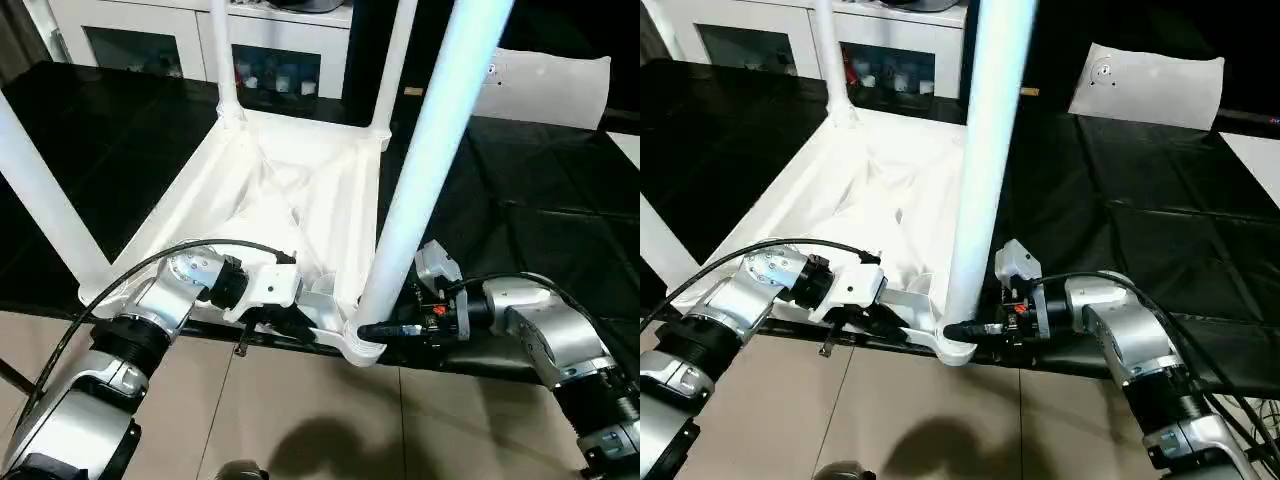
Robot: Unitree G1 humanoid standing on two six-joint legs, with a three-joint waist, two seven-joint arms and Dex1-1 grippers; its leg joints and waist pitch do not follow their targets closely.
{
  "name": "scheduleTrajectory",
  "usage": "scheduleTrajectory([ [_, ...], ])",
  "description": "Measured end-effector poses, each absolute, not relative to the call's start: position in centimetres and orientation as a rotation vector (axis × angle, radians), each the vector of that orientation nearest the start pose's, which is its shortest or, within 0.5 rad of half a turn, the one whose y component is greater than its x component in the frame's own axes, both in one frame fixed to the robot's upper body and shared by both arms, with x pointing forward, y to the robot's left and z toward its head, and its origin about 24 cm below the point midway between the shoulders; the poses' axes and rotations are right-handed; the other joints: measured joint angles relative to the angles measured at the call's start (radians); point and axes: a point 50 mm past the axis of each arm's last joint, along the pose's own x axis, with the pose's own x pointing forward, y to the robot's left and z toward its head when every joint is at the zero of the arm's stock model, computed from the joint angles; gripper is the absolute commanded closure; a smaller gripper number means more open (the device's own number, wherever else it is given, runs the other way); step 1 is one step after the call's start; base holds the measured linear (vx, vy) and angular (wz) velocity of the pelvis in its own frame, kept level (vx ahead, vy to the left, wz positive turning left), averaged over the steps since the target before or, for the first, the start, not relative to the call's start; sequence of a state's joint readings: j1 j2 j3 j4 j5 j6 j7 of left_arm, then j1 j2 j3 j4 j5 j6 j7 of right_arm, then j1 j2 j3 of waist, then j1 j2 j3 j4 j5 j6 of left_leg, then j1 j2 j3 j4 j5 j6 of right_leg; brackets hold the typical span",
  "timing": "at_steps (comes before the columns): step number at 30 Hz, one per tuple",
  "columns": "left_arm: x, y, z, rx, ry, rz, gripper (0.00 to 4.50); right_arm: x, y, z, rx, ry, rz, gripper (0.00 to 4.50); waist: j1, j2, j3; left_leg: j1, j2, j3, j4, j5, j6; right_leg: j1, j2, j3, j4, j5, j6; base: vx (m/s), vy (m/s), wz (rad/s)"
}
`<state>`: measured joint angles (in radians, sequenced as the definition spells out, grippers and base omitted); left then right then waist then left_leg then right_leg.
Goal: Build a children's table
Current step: Rotate leg to tighten
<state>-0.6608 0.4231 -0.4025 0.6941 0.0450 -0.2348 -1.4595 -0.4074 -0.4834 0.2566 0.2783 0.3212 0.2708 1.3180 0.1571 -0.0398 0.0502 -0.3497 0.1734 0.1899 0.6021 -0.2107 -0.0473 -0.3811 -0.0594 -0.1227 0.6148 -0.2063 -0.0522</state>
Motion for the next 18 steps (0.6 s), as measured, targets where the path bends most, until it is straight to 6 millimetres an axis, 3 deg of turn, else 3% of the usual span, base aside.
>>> scheduleTrajectory([
  [5, 30.8, 13.1, 5.6, 0.592, 0.407, -1.675, 4.5, 27.2, -15.0, 6.1, -0.036, 0.366, 1.433, 2.46, 0.009, 0.003, -0.001, 0.0, 0.0, 0.0, 0.0, -0.001, -0.002, 0.001, 0.0, 0.0, 0.0, 0.0, 0.0, 0.0, 0.0, 0.0],
  [10, 31.2, 12.7, 5.1, 0.496, 0.469, -1.577, 4.5, 26.5, -14.2, 5.2, 0.011, 0.307, 1.262, 2.46, 0.007, 0.016, -0.008, 0.002, 0.0, 0.0, 0.0, 0.0, -0.003, 0.004, 0.0, 0.0, 0.0, -0.001, 0.002, 0.0, 0.0, 0.0],
  [14, 31.9, 11.6, 4.4, 0.413, 0.512, -1.422, 4.5, 27.1, -13.7, 4.4, 0.028, 0.285, 0.972, 2.51, -0.024, 0.021, -0.008, 0.023, 0.0, 0.0, -0.002, 0.0, -0.004, 0.019, 0.0, -0.001, -0.005, -0.003, 0.006, 0.0, 0.0, 0.0],
  [18, 32.7, 9.7, 3.9, 0.342, 0.522, -1.278, 4.5, 28.3, -13.2, 4.1, 0.032, 0.283, 0.709, 2.54, -0.059, 0.027, -0.01, 0.025, 0.0, -0.004, -0.005, 0.0, -0.004, 0.026, 0.0, -0.008, -0.022, -0.003, 0.007, 0.0, 0.0, 0.0],
])
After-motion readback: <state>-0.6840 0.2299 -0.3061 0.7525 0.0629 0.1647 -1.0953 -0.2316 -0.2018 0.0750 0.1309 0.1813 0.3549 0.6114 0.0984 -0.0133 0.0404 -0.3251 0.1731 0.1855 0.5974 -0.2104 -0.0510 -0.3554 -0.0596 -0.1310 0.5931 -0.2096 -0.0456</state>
